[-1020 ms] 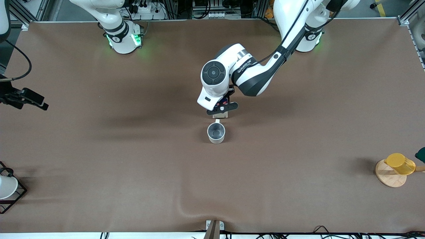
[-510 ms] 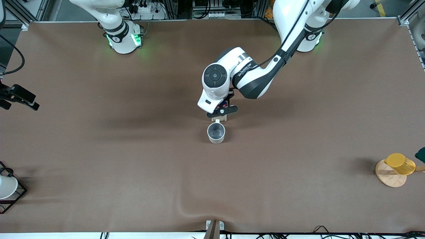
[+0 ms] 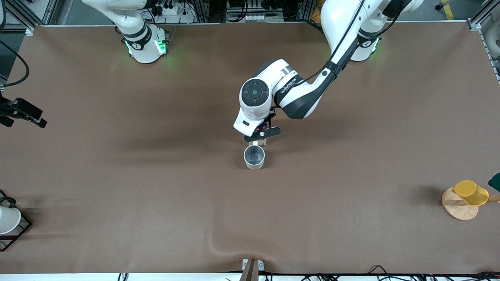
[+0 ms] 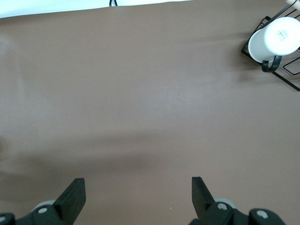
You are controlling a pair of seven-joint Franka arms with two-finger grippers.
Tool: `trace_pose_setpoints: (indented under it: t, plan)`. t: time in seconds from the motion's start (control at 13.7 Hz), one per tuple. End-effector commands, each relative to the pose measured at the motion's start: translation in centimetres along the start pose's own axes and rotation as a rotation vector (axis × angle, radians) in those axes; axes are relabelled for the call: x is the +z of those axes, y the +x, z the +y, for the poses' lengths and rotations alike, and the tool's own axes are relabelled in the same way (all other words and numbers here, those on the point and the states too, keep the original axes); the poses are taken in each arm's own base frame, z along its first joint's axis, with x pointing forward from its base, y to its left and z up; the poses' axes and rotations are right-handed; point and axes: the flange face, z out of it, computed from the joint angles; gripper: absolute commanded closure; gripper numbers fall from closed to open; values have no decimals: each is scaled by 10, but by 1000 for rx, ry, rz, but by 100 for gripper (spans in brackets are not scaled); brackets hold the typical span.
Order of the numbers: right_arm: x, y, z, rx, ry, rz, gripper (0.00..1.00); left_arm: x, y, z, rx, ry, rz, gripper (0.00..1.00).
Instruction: Place milk next to cup
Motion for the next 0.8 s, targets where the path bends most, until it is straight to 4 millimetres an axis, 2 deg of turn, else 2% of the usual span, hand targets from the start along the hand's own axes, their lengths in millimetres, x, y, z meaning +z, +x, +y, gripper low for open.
trace_pose_setpoints:
  t: [0.0,0.15,0.22,0.29,0.36,0.44,0.58,0.66,0.73]
  plan:
    - [-4,-2,-3,-11,-15,-5,0,0,4,5,3,-8,32,100]
    - [-4,-6,-17,-31,-11,-37,0,2,5,6,5,-7,34,100]
    - [-5,-7,-33,-51,-8,-37,0,4,6,6,11,2,47,100]
    - [-4,-7,-41,-54,-8,-39,0,4,6,6,7,7,58,55]
    - [-3,-6,-41,-52,-7,-40,0,5,6,6,-1,11,61,1]
    - [-1,-6,-41,-54,-7,-43,0,5,0,10,11,13,76,0]
    - [-4,-6,-53,-73,-5,-38,0,1,-2,10,9,9,80,0]
    - [-5,-6,-56,-78,-5,-35,0,-5,-3,10,10,4,87,0]
    - [-7,-6,-55,-77,-6,-32,0,-22,-8,8,8,-8,96,0]
